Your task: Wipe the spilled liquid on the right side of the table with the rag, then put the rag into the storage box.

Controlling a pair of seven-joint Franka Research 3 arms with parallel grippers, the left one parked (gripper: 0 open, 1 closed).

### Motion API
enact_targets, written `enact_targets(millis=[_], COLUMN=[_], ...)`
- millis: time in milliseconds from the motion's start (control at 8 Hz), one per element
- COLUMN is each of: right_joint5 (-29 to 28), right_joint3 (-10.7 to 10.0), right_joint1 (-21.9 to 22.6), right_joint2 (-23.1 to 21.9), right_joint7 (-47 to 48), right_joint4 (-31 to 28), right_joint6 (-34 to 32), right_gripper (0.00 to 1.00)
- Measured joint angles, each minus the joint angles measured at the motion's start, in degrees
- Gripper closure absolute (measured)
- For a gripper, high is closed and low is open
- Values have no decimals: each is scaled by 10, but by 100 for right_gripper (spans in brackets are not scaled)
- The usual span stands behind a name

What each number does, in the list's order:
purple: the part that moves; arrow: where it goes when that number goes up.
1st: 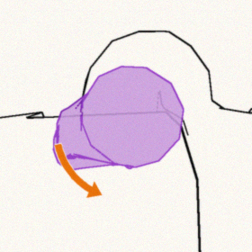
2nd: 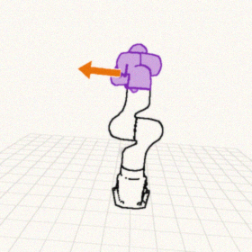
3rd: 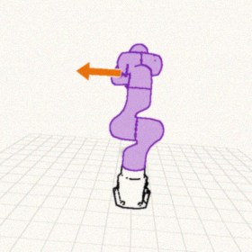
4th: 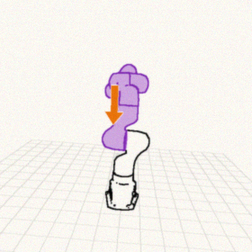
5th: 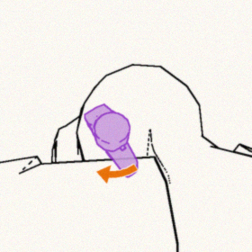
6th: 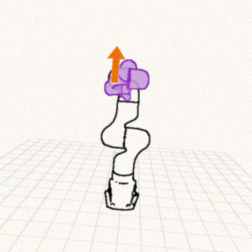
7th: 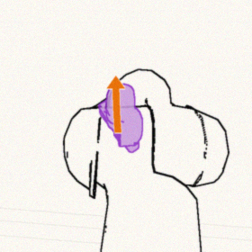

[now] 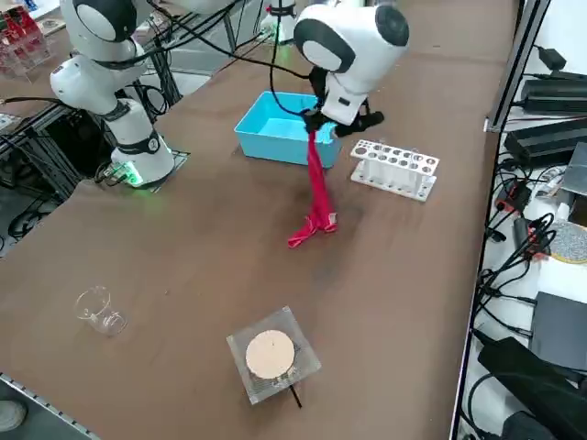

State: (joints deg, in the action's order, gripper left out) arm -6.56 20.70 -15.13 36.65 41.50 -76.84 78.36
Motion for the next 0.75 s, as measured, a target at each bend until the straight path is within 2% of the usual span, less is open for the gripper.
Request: enact_targets(millis=[500,625,750], right_joint5=[2,4,5], right_joint3=[-1,-5,-22], right_joint1=[0,-1,5], right_joint2=[-20,-35,-50], right_joint7=[-2,-5,-23], right_joint4=[-10,-10,-10], right_joint6=[-5,-5,-6], right_gripper=[99,99,99])
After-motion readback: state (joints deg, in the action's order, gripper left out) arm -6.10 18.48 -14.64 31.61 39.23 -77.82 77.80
